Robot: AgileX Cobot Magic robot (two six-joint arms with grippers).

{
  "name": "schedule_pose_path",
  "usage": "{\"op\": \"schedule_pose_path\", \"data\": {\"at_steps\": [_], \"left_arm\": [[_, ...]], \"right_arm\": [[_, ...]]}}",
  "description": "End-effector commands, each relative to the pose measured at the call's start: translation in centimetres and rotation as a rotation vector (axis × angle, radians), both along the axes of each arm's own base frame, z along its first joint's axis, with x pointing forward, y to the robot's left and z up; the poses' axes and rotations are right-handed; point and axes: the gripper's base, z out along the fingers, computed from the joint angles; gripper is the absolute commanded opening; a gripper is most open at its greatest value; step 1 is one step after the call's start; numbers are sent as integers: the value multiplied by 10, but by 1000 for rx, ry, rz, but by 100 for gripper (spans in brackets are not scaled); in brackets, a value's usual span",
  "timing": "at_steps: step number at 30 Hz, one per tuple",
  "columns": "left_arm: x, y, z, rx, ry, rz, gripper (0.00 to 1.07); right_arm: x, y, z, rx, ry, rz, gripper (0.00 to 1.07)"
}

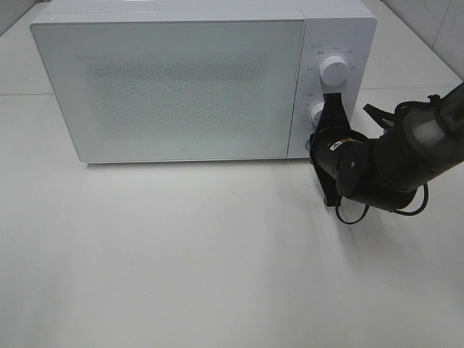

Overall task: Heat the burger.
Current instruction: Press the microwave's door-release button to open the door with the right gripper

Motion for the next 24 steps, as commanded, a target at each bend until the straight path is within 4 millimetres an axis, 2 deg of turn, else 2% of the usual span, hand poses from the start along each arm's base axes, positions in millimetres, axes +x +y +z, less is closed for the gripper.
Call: {"op": "schedule_pose_path", "data": {"at_steps": [1, 8, 24], "left_arm": [[-3, -1, 0, -4, -25, -4, 101], [-3, -1, 0, -4, -25, -4, 101], [-3, 0, 0, -4, -25, -3, 101]], "right_arm": [[23, -6, 39, -11, -318, -70, 0], [34, -1, 29, 16, -351, -83, 0], [35, 1, 35, 15, -373, -65, 0]]}}
